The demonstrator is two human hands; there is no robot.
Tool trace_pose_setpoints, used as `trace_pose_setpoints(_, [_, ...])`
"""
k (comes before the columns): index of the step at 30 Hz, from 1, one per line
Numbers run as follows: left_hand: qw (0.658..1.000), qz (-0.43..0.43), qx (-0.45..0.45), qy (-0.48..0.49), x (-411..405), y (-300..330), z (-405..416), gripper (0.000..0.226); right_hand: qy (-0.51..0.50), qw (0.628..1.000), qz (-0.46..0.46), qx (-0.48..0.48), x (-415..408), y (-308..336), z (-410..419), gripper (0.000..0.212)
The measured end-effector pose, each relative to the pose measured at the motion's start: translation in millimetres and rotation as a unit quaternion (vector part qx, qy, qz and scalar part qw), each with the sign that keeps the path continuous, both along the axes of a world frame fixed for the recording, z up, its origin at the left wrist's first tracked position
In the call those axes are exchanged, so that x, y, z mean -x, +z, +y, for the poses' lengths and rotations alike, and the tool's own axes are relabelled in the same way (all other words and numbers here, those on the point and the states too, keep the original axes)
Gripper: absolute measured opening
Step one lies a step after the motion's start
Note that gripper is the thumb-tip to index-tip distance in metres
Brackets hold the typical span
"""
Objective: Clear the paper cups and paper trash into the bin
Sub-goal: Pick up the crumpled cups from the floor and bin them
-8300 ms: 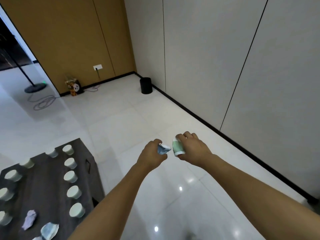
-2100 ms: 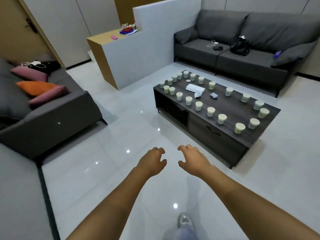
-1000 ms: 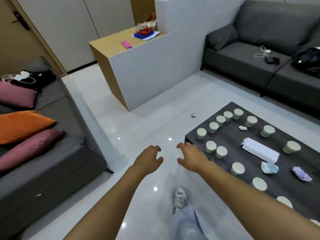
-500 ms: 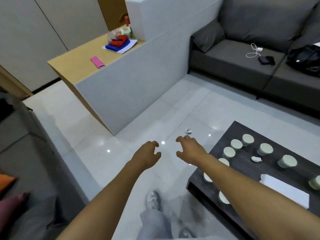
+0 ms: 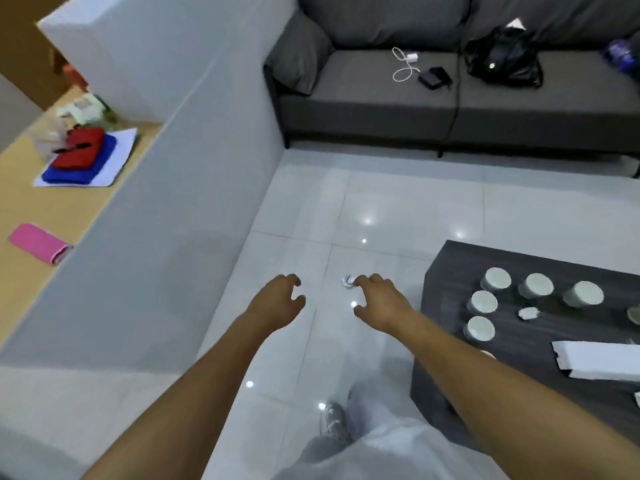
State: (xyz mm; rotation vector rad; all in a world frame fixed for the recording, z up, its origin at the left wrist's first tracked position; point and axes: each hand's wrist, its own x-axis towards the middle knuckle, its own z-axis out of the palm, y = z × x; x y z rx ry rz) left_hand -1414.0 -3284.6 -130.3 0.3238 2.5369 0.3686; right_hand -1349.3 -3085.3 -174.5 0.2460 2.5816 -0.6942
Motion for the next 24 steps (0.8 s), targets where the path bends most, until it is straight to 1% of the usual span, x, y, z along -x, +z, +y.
trace_pose_setpoints(3, [0.998,-0.018,-0.009,-0.060,58,-12,29,0.042,-0.049,0.999,-0.016,0.006,43,-15,16,0.052])
trace_pose_setpoints(6, [0.995,-0.033,-0.015,-0.096,119,-30,56,0.041,-0.087,0.996,-0.037,0.005,92,-35,36,0.048])
trace_pose_setpoints(10, [0.993,-0.036,-0.010,-0.115,204,-52,88,0.040,-0.134,0.990,-0.049,0.003,172,-60,65,0.052])
trace_pose_setpoints(15, [0.991,-0.054,0.001,-0.122,308,-82,122,0.037,-0.181,0.981,-0.053,0.040,260,-82,91,0.055])
trace_pose_setpoints(20, [0.986,-0.095,0.011,-0.140,371,-128,163,0.038,-0.227,0.970,-0.079,0.046,310,-120,115,0.052])
trace_pose_setpoints(24, [0.981,-0.131,0.004,-0.143,403,-196,184,0.038,-0.281,0.953,-0.098,0.060,332,-186,123,0.051])
